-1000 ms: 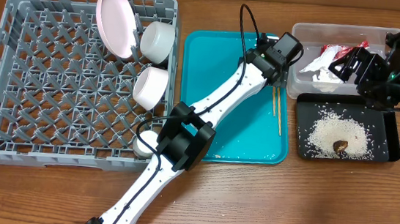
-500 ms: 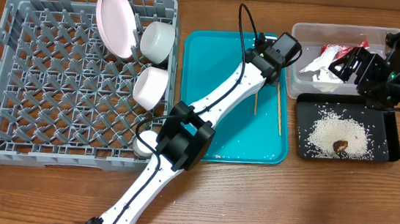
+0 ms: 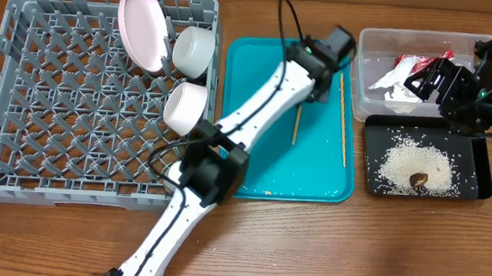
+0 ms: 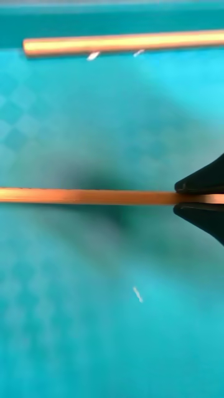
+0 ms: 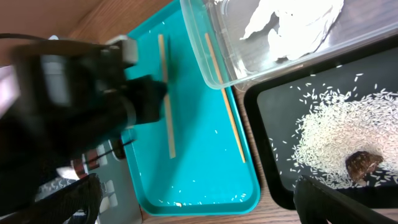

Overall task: Sort waste into correct bins and load items into the dishwasher
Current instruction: 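Grasp one chopstick with the left gripper and carry it to the rack, then lower the chopstick into the rack and release it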

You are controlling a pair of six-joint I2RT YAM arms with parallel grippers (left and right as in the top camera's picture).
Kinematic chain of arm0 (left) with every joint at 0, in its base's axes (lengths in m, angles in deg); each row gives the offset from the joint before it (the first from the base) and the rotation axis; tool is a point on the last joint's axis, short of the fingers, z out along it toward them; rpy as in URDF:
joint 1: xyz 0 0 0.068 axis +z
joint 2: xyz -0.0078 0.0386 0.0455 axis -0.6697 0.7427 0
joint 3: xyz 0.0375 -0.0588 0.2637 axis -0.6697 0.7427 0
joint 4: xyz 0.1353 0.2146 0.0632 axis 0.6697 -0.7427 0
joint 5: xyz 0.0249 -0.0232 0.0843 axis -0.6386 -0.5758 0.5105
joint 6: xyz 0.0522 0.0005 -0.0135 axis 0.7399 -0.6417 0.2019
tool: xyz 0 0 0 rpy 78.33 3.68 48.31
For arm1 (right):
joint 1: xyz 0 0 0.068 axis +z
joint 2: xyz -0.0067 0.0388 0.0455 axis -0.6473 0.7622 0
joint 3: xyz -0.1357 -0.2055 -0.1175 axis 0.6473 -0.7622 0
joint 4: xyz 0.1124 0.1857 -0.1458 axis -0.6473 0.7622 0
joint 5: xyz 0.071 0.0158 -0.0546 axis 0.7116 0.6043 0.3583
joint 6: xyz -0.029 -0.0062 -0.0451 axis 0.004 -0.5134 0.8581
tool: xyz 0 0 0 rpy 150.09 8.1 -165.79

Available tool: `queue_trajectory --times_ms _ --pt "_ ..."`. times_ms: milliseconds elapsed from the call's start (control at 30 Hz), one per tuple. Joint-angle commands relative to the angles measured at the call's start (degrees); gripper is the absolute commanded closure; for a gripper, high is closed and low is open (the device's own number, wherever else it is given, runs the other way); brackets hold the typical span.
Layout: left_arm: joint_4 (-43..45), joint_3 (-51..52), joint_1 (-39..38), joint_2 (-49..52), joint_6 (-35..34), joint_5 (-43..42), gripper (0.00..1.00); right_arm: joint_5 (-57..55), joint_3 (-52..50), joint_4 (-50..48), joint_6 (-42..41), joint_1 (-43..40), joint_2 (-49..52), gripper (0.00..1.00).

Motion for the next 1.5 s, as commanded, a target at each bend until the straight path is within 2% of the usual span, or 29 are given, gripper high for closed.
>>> queue_trajectory --times_ms 0,367,433,533,733,967,1300,1467 --pt "-5.38 -2.01 3.13 -13.55 5.64 -3.85 0.96 0.02 -0.02 -0.37 0.46 0.26 -0.07 0.0" --pt "-28.52 -2.01 12.33 -30.69 10.29 -2.34 0.96 0.04 -0.02 -0.35 0.46 0.26 -0.07 0.0" --pt "-29.2 -0.33 14.03 -33.59 13.97 -4.09 0.96 0.04 -0.02 -0.35 0.46 0.26 -0.07 0.0" --pt "-29.2 3.39 15.47 -38.23 14.6 -5.09 0.96 0.04 -0.02 -0.33 0.44 0.26 -0.07 0.0" --pt "-29.0 22.29 18.38 -51.45 12.44 5.25 0.96 0.04 -0.02 -0.35 0.46 0.26 -0.07 0.0" --pt "-21.62 37.46 25.77 -54.77 18.62 5.16 0.96 0.04 -0.02 -0.35 0.46 0.26 -0.07 0.0" --pt "2.8 59.98 32.92 -54.69 29.42 3.19 0.96 0.04 -0.02 -0.35 0.46 0.26 -0.07 0.0" --pt "7.91 62.4 32.94 -54.71 29.14 0.28 0.96 0.04 -0.02 -0.35 0.46 0.26 -0.07 0.0"
